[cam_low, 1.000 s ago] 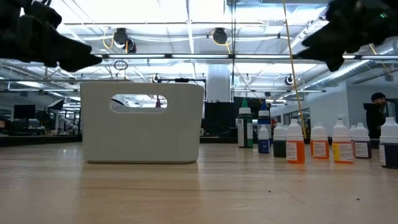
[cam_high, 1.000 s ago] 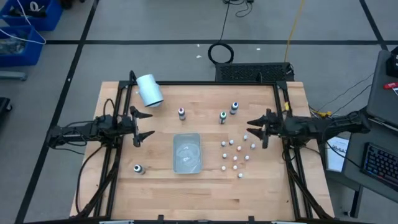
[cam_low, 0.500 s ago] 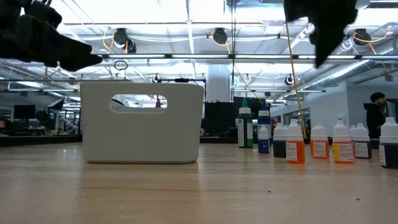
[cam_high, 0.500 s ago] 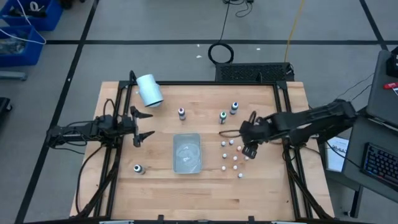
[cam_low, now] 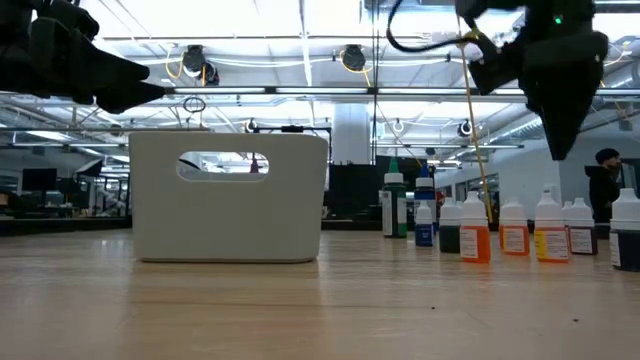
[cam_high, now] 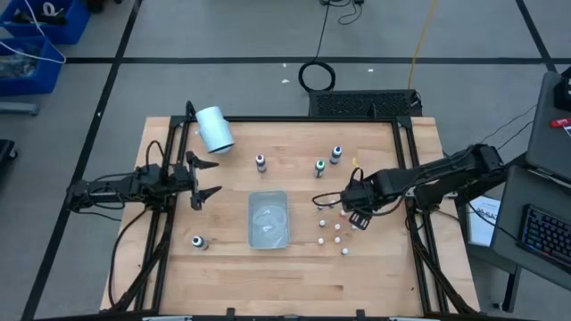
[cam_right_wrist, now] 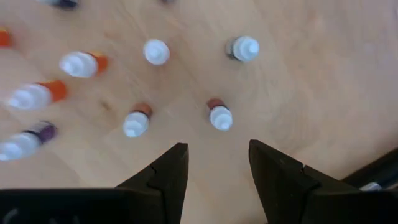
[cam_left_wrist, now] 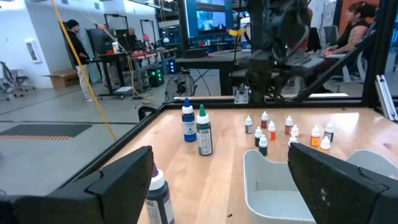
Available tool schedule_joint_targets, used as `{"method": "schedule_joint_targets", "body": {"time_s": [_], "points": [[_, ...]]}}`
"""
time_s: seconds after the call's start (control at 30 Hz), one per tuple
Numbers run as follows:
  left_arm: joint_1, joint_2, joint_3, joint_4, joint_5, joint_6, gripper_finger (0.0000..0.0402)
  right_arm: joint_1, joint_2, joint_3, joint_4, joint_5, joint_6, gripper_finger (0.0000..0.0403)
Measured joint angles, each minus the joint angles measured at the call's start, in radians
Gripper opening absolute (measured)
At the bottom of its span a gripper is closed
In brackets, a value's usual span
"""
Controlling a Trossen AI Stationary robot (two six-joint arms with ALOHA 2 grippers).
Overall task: Pick & Place food coloring
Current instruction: Put the red food coloring bottle into the bin
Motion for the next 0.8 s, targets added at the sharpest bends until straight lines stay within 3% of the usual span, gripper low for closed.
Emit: {"method": "schedule_joint_targets", "body": {"time_s": [0.33, 0.8], "points": [[0.000, 0.000, 0.000, 0.003, 0.001, -0.038, 0.0365, 0.000, -0.004, -0.162, 0.151, 0.000, -0.018, 0.0157], [0.000, 0.000, 0.000, 0.003, 0.000, -0.035, 0.0365, 0.000, -0.004, -0.238, 0.288, 0.002, -0.020, 0.0157]]}}
